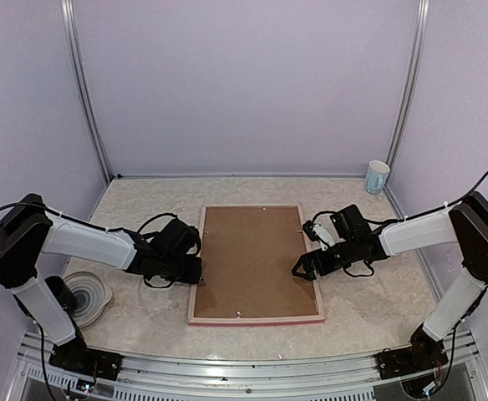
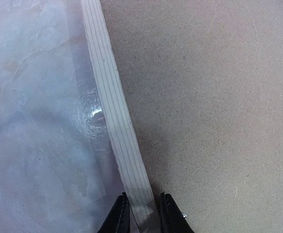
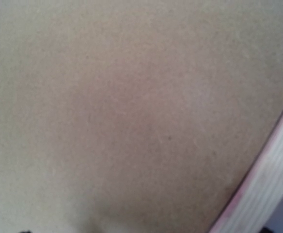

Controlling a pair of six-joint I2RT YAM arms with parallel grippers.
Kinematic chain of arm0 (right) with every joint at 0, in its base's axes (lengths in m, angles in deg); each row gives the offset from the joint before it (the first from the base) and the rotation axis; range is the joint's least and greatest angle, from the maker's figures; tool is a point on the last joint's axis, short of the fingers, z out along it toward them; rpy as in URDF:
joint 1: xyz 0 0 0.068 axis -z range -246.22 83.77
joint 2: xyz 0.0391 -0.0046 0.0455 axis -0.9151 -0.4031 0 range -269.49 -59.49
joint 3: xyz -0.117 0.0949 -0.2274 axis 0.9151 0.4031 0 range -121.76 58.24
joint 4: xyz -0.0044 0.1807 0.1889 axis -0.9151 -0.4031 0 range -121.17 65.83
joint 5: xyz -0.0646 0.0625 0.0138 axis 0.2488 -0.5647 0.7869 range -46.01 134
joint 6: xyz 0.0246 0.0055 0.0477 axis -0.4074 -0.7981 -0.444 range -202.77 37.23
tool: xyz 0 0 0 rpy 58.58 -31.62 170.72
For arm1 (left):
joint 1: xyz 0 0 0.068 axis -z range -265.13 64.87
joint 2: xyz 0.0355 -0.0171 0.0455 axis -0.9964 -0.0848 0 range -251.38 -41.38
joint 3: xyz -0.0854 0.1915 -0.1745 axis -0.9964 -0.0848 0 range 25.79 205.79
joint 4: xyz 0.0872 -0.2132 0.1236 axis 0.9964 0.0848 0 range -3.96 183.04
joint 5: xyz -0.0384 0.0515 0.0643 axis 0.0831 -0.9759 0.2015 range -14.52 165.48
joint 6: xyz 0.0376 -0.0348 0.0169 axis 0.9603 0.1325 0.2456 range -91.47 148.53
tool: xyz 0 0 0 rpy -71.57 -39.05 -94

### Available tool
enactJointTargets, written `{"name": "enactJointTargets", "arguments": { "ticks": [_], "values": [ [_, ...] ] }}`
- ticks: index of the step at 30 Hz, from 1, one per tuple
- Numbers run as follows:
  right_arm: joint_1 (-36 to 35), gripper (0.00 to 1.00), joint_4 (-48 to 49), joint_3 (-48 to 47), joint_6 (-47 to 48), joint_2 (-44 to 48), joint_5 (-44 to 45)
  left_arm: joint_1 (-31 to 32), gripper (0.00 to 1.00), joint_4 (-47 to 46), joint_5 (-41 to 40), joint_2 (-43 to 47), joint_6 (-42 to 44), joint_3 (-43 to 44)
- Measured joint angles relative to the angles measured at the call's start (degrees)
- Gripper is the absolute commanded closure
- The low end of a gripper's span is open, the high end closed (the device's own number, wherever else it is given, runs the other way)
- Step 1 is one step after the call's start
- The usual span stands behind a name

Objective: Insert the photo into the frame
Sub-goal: Press the fastener onto the backboard.

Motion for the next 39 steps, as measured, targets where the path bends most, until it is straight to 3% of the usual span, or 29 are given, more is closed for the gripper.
{"name": "enactJointTargets", "arguments": {
  "ticks": [11, 23, 39],
  "values": [
    [0.0, 0.06, 1.9, -1.1, -0.7, -2.0, -0.1, 0.0, 0.78, 4.0, 0.6, 0.4, 3.1, 1.0],
    [0.7, 0.58, 2.1, -4.3, -3.5, -5.7, 4.3, -0.1, 0.77, 5.9, 0.5, 0.4, 4.5, 1.7],
    [1.1, 0.98, 4.4, -5.0, -10.0, -7.3, 6.8, -0.3, 0.72, 11.0, 1.6, -0.4, 8.1, 4.4]
  ]
}}
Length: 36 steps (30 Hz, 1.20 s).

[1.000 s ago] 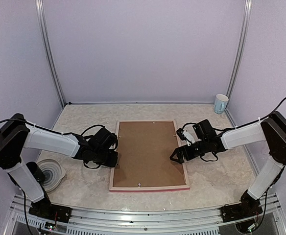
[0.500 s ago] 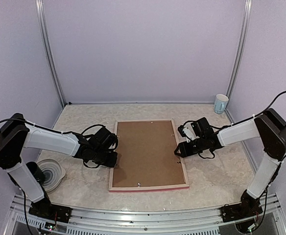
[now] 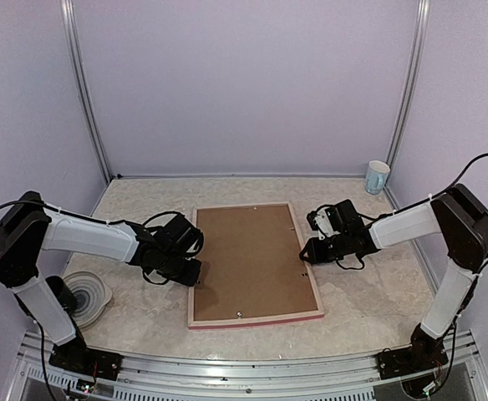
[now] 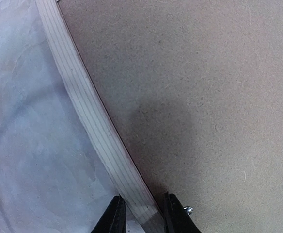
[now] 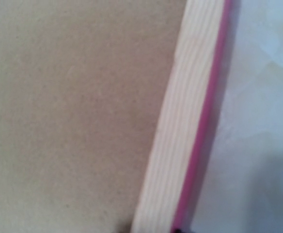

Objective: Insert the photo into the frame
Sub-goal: Press the fastener onto the backboard.

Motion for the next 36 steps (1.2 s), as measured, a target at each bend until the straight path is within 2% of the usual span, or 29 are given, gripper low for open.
{"name": "enactJointTargets", "arguments": {
  "ticks": [8, 22, 29, 31, 36],
  "values": [
    [0.0, 1.0, 1.1, 0.0, -1.1, -0.4, 0.4, -0.2, 0.71, 0.5, 1.1, -0.2, 2.1, 0.3],
    [0.0, 1.0, 1.1, 0.0, -2.1, -0.4, 0.5, -0.6, 0.81, 1.0, 2.0, -0.2, 2.1, 0.6],
    [0.0, 1.0, 1.1, 0.0, -2.4, -0.5, 0.5, -0.9, 0.72, 1.1, 2.6, -0.2, 2.0, 0.6],
    [0.0, 1.0, 1.1, 0.0, -2.4, -0.5, 0.5, -1.0, 0.67, 1.1, 2.9, -0.2, 2.3, 0.6],
    [0.0, 1.0, 2.0, -0.2, -2.3, -0.9, 1.0, -1.1, 0.65, 1.1, 4.3, -0.2, 3.2, 0.6]
  ]
}}
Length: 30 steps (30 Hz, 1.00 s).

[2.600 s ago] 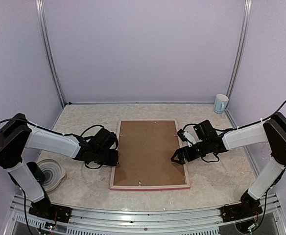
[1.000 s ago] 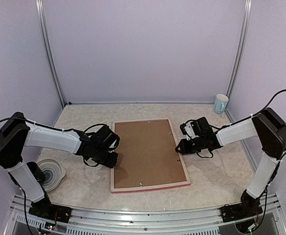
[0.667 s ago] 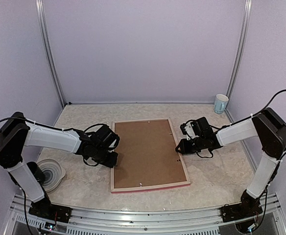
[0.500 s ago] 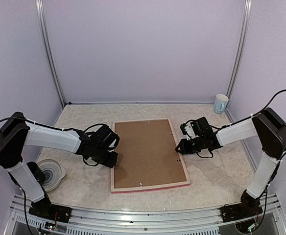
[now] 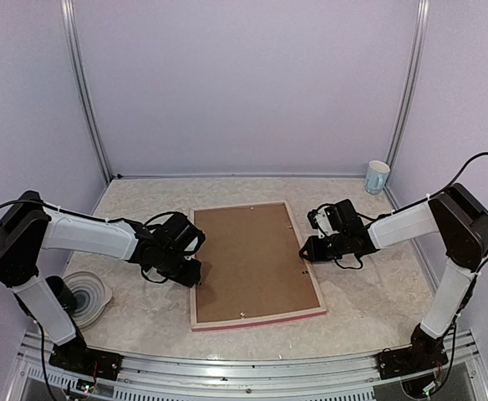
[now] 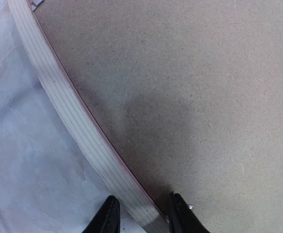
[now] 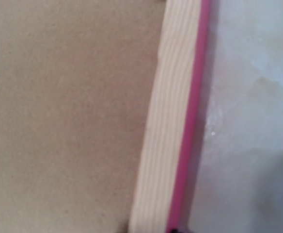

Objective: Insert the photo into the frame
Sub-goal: Press the fastener onto the backboard.

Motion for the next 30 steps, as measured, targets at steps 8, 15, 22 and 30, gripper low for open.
{"name": "enactJointTargets", "arguments": {
  "ticks": [8, 15, 22, 30],
  "values": [
    [0.0, 1.0, 0.9, 0.0, 0.0, -0.3, 0.1, 0.0, 0.61, 0.0, 0.9, 0.0, 0.5, 0.0],
    [0.0, 1.0, 1.4, 0.0, 0.0, -0.5, 0.3, -0.4, 0.66, 0.3, 1.6, 0.1, 0.3, 0.0],
    [0.0, 1.0, 1.6, 0.0, 0.0, -0.5, 0.5, -0.8, 0.72, 0.2, 2.5, 0.4, -0.9, -0.4],
    [0.0, 1.0, 1.7, 0.0, -0.1, -0.5, 0.4, -1.2, 0.76, 1.6, 2.5, -0.3, -2.5, 0.9]
  ]
}}
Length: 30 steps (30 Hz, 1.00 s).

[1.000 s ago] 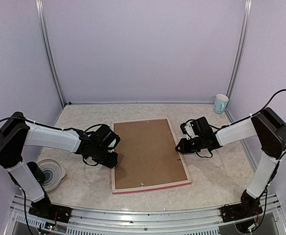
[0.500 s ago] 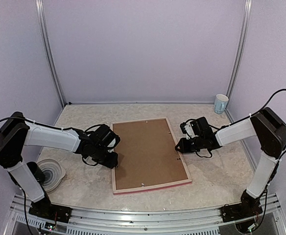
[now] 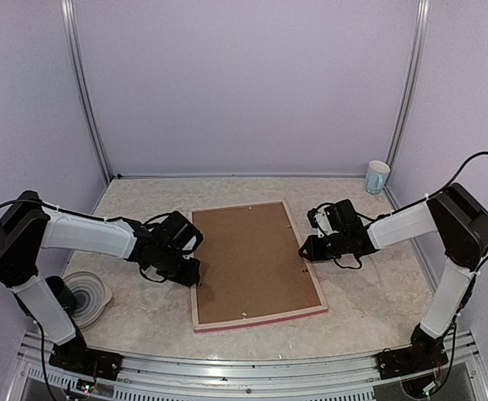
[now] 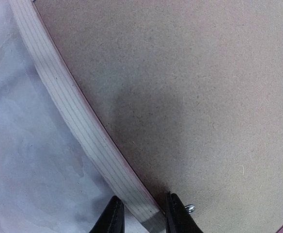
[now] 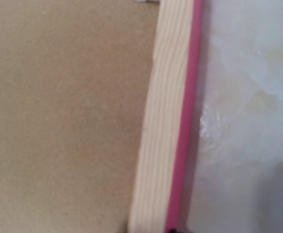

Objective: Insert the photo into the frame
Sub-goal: Press the fastener onto the backboard.

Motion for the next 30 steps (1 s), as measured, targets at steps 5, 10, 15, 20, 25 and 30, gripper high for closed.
{"name": "enactJointTargets", "arguments": {
  "ticks": [5, 10, 15, 20, 25, 30],
  "values": [
    [0.4, 1.0, 0.8, 0.5, -0.8, 0.2, 0.7, -1.5, 0.76, 2.4, 0.4, -3.2, 0.0, 4.4],
    [0.6, 0.95, 1.8, 1.2, -2.1, 0.6, 1.9, -4.0, 0.76, 2.6, 1.6, -6.1, 0.5, 8.0],
    [0.6, 0.86, 2.4, 2.1, -3.8, 1.1, 3.1, -6.9, 0.76, 2.2, 3.7, -9.3, 1.7, 11.6],
    [0.6, 0.78, 3.1, 4.3, -5.7, 2.9, 4.2, -8.9, 0.75, 0.7, 5.3, -13.0, 2.8, 15.7],
    [0.5, 0.75, 2.9, 7.2, -6.1, 5.5, 2.8, -9.2, 0.7, -1.2, 4.7, -14.6, 3.2, 17.3],
    [0.0, 0.74, 2.6, 8.2, -6.2, 6.4, 0.5, -9.1, 0.61, -1.6, 3.6, -14.3, 2.0, 16.7]
  ]
}}
